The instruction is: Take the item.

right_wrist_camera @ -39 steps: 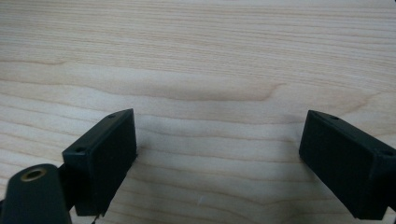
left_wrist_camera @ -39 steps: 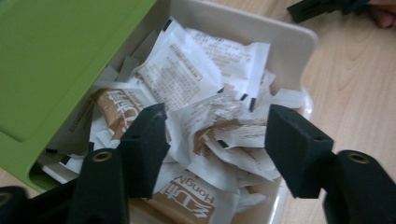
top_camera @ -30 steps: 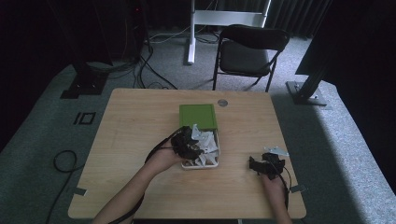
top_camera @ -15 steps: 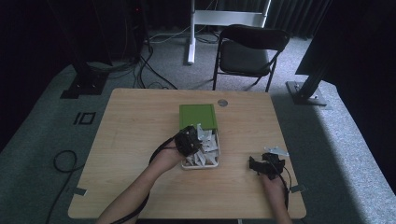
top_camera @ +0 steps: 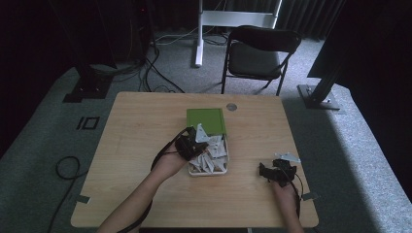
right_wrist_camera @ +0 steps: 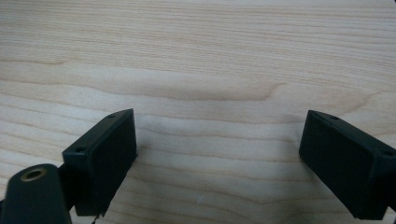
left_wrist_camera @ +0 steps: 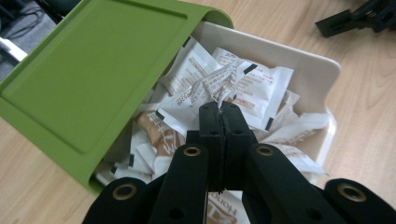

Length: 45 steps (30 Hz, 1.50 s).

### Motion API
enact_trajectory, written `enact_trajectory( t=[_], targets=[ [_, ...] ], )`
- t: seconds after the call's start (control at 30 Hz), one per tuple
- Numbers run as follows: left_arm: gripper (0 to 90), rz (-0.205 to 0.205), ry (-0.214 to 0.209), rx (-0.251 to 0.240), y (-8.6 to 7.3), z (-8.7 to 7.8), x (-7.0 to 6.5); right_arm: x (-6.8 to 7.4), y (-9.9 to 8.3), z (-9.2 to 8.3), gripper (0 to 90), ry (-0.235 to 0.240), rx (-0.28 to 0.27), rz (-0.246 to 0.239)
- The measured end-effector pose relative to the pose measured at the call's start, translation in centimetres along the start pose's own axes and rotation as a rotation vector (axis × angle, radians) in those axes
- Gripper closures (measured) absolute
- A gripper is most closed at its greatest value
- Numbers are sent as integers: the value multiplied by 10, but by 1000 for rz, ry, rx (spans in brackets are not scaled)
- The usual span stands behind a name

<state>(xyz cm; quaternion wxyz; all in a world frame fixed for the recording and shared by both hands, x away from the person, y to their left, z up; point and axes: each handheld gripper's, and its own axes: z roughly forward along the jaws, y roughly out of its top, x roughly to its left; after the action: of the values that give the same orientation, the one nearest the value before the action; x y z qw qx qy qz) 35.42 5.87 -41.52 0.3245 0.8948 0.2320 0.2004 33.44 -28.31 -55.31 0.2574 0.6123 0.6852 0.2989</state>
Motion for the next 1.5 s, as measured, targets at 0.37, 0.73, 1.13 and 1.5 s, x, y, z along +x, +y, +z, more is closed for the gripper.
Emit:
enact_trajectory(
  t=[0.37,0.73,1.13,1.5],
  targets=[
    [900,-31,24,-65,-11,-34,11,0,0,0,109,0,1,1],
    [900,-96,55,-109,-32,-61,30,0,0,0,109,0,1,1],
    [900,-188,99,-143,-77,-69,45,0,0,0,109,-3,-1,3],
    [900,-285,138,-117,-130,-55,60,0,0,0,109,-3,0,3]
  ],
)
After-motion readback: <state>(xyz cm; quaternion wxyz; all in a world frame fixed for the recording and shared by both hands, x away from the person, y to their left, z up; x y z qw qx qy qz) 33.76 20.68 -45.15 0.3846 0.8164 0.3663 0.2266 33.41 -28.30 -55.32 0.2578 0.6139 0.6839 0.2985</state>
